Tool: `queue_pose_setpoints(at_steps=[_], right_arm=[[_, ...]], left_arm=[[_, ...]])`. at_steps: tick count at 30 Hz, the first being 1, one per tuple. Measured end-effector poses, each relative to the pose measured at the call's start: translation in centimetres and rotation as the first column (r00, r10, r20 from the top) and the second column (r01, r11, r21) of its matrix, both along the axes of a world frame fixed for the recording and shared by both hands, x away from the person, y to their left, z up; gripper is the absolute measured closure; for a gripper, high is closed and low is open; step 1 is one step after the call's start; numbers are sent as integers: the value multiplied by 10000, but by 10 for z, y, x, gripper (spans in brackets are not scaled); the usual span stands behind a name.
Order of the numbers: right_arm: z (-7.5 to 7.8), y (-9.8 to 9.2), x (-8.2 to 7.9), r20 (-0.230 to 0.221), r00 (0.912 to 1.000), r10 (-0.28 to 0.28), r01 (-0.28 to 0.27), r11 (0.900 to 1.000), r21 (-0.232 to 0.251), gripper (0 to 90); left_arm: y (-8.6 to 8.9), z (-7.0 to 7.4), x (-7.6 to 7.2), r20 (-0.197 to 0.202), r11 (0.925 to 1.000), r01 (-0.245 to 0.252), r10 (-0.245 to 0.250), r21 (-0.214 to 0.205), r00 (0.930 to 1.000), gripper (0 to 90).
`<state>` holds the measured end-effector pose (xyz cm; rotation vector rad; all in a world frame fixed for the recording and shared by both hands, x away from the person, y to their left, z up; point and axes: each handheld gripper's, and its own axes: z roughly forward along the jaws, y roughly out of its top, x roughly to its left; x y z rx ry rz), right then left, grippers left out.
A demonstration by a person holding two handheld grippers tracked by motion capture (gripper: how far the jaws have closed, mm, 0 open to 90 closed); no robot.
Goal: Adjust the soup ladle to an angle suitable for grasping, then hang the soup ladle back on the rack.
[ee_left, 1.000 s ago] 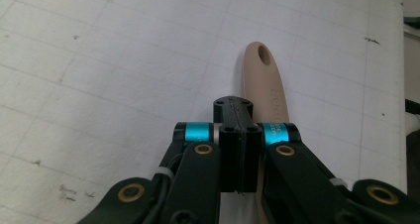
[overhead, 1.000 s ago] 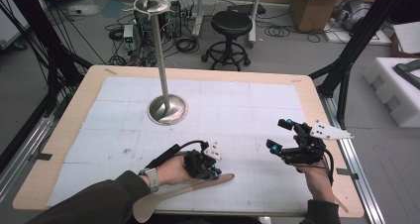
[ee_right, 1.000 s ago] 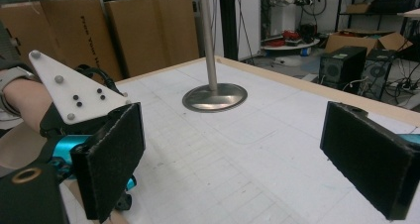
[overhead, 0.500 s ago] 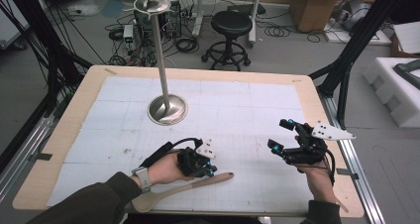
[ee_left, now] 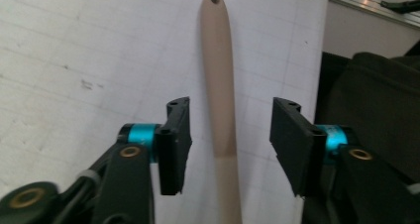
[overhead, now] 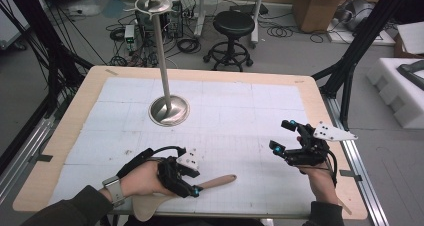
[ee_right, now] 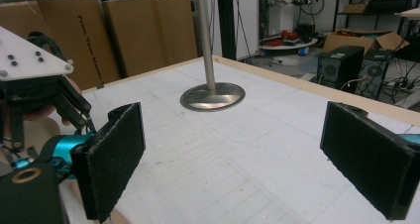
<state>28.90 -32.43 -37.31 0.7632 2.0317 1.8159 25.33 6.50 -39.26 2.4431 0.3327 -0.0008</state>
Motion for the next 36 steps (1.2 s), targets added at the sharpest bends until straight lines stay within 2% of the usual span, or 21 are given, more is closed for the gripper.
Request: queue_pose_setpoints(at_steps=[3,4,8,9,10,11,13,14,18,19,26,30,31,33,36], right_arm=[[0,0,0,15,10000,34,-34,10000,10,92],[1,0,-1,5,10000,32,-32,10000,54,92],[0,0,1,29,9999,122,-122,9999,92,92],[0,0,2,29,9999,135,-136,9999,97,92],[0,0,3,47,9999,146,-147,9999,67,92],[-1,1,4,-16,9999,136,-136,9999,100,92],[-1,2,4,-32,9998,189,-189,9998,53,92],[-1,2,3,-22,9997,229,-229,9997,52,92],[0,0,1,-7,9999,171,-171,9997,150,92],[0,-1,2,48,9999,152,-153,9998,145,92],[-1,1,3,-39,9999,146,-145,9999,87,92],[0,1,2,-5,9999,123,-123,9999,105,92],[0,1,2,35,9999,123,-124,9999,93,92],[1,1,2,32,9999,133,-133,9999,99,92],[0,1,3,-38,9999,143,-142,9999,91,92]], left_arm=[[1,-2,-3,-365,9971,305,-280,701,9989,294],[1,-3,-4,-264,9948,303,-279,975,9993,247],[-1,-9,-5,-356,9852,294,-237,1689,9991,190],[-1,-9,-4,-328,9802,385,-327,1945,9989,187],[-2,-11,-4,-439,9782,377,-293,2041,9986,187],[-3,-13,-4,-553,9748,396,-281,2193,9981,190],[-3,-16,-4,-518,9683,361,-240,2470,9984,204],[-3,-16,-2,-575,9630,455,-313,2656,9979,208],[-1,-17,-3,-714,9607,554,-372,2720,9968,271],[-1,-17,-3,-646,9605,533,-370,2732,9972,270],[3,-16,-2,-576,9482,457,-290,3143,9979,322],[5,-15,-3,-465,9342,619,-487,3512,9977,374],[5,-16,-5,-479,9331,560,-417,3552,9980,382],[5,-17,-6,-527,9218,705,-544,3812,9971,414],[3,-17,-6,-523,9155,581,-406,3980,9978,450]])
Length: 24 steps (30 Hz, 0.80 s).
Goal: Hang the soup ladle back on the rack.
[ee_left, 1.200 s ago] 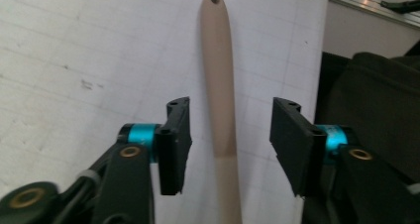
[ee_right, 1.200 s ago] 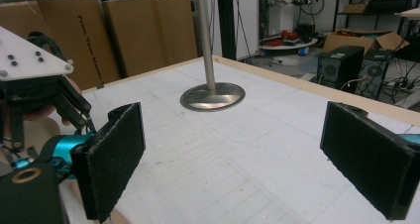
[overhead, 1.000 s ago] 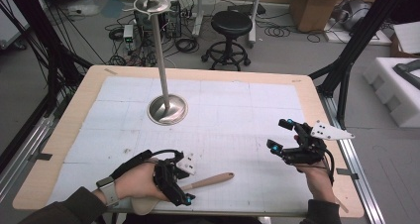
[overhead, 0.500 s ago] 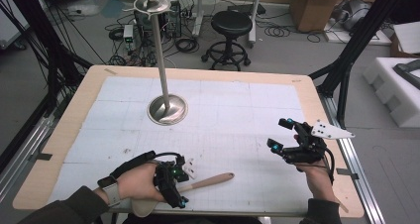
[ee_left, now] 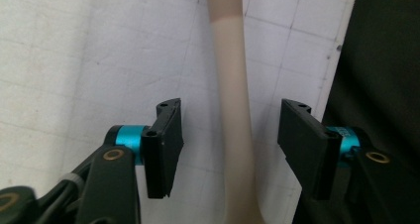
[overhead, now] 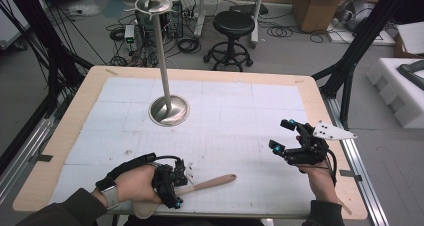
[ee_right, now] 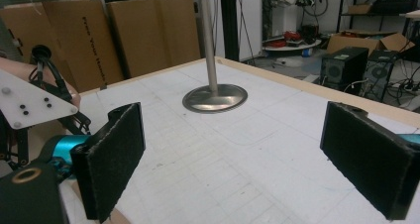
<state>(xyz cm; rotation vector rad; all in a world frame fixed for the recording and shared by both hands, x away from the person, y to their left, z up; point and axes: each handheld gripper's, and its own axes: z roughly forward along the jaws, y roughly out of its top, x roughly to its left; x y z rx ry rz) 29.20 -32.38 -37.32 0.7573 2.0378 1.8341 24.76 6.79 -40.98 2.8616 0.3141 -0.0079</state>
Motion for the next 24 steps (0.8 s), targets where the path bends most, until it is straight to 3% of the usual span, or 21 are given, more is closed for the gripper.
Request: queue_pose_setpoints(at_steps=[7,13,16,18,24], right_arm=[[-2,1,3,-14,10000,78,-78,9999,-95,92],[-1,-2,2,-27,10000,-37,37,10000,4,92],[-1,0,2,-46,10000,29,-30,10000,-66,92],[-2,1,2,-63,10000,69,-70,9999,-126,92],[-1,1,2,-45,10000,50,-51,10000,-60,92]], left_arm=[[-8,1,0,263,9983,-215,201,545,9995,559],[-14,2,0,104,9952,-240,231,945,9997,632],[-14,2,0,36,9953,-305,302,924,9995,675],[-14,3,1,-88,9953,-392,401,885,9992,767],[-10,2,4,-295,9960,-659,678,605,9973,776]])
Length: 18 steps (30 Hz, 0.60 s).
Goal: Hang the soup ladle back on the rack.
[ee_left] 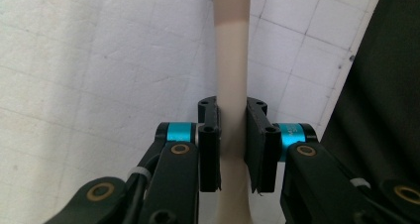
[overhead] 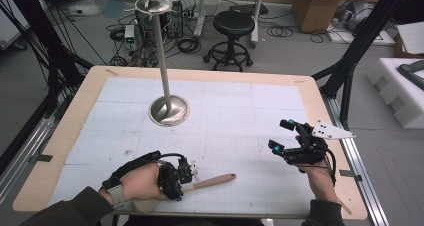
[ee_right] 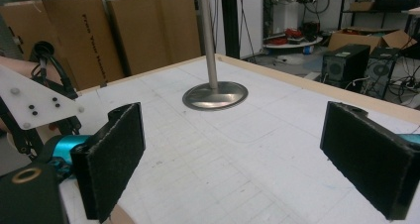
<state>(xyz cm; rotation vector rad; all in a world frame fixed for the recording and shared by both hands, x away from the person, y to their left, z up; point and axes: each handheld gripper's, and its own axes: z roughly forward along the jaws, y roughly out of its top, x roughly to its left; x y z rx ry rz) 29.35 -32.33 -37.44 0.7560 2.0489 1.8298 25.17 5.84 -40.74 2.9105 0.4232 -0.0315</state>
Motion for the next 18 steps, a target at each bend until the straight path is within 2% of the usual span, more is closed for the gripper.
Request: queue_pose_setpoints(at_steps=[6,11,16,18], right_arm=[[1,-2,0,50,9999,-100,99,9999,46,92],[1,-3,-1,28,9999,-112,112,9999,56,92],[1,-4,-1,51,9999,-157,157,9998,79,92],[1,-4,-1,91,9997,-211,210,9997,81,92]], left_arm=[[3,0,-3,210,9998,3,1,-223,9998,779],[11,3,-3,394,9970,-118,149,-767,9991,778],[24,13,-2,557,9857,-434,531,-1630,9970,779],[31,18,-2,653,9774,-559,705,-2040,9954,778]])
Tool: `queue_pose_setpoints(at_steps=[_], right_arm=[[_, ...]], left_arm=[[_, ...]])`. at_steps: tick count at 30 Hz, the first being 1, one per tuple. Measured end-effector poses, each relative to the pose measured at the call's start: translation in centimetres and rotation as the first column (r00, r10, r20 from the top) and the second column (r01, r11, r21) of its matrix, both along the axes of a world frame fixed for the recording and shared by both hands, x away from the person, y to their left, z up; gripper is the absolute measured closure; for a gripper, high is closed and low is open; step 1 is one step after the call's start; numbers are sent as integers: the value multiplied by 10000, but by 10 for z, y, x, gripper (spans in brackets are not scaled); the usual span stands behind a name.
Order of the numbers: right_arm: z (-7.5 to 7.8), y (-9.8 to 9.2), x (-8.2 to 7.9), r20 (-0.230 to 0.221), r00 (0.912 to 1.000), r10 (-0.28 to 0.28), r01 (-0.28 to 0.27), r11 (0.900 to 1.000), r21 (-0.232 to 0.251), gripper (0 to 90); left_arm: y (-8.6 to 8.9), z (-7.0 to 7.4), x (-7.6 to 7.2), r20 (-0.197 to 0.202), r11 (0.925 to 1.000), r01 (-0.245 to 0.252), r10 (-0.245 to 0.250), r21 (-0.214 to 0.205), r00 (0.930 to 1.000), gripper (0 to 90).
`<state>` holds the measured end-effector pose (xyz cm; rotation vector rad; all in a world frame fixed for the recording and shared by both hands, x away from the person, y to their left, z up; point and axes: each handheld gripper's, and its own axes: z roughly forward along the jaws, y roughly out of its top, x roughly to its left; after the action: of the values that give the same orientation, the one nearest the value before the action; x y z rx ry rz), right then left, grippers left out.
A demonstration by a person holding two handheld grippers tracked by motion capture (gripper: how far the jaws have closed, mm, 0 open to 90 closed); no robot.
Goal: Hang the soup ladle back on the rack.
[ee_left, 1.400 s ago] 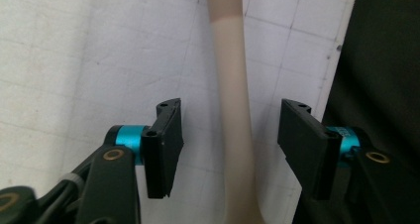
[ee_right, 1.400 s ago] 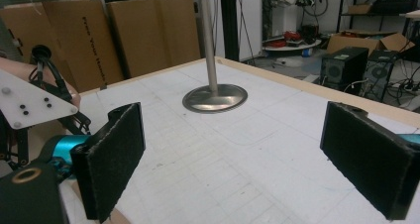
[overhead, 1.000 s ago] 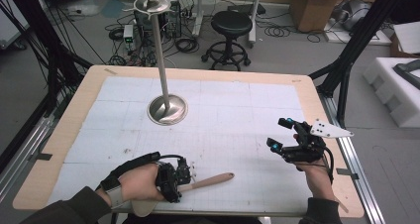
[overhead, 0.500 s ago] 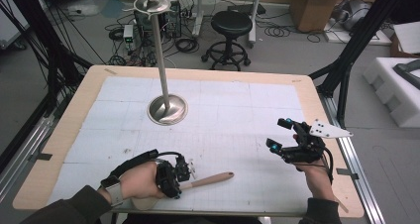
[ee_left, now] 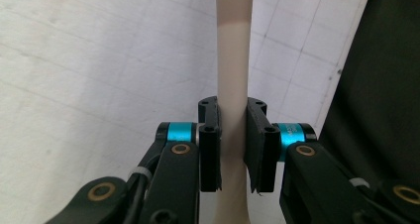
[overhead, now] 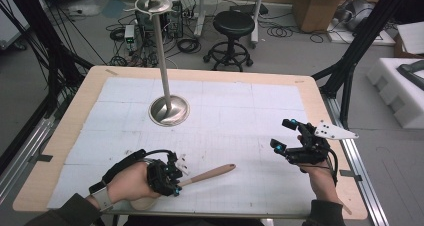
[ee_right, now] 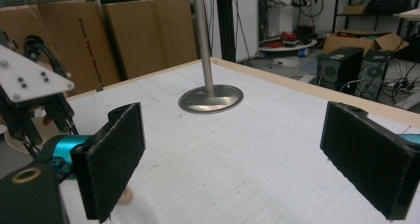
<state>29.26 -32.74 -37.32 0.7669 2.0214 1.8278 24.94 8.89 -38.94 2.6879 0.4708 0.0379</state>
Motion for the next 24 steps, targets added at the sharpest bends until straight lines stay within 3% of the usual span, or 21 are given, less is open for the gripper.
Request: queue_pose_setpoints(at_steps=[4,12,18,22,24], right_arm=[[0,0,0,-17,10000,-17,17,10000,-3,92],[0,2,0,-82,10000,-3,3,10000,-40,92],[0,0,0,-40,10000,-68,68,10000,15,92],[0,0,1,-12,10000,-57,57,10000,6,92],[0,0,1,-18,10000,-52,52,10000,1,92]], left_arm=[[12,7,1,148,9971,-282,293,-703,9995,778],[32,18,2,499,9788,-487,597,-1987,9970,778],[41,26,3,759,9480,-809,1093,-3078,9911,778],[45,28,4,784,9182,-1053,1457,-3820,9862,778],[48,28,5,858,9072,-1062,1538,-4071,9844,778]])
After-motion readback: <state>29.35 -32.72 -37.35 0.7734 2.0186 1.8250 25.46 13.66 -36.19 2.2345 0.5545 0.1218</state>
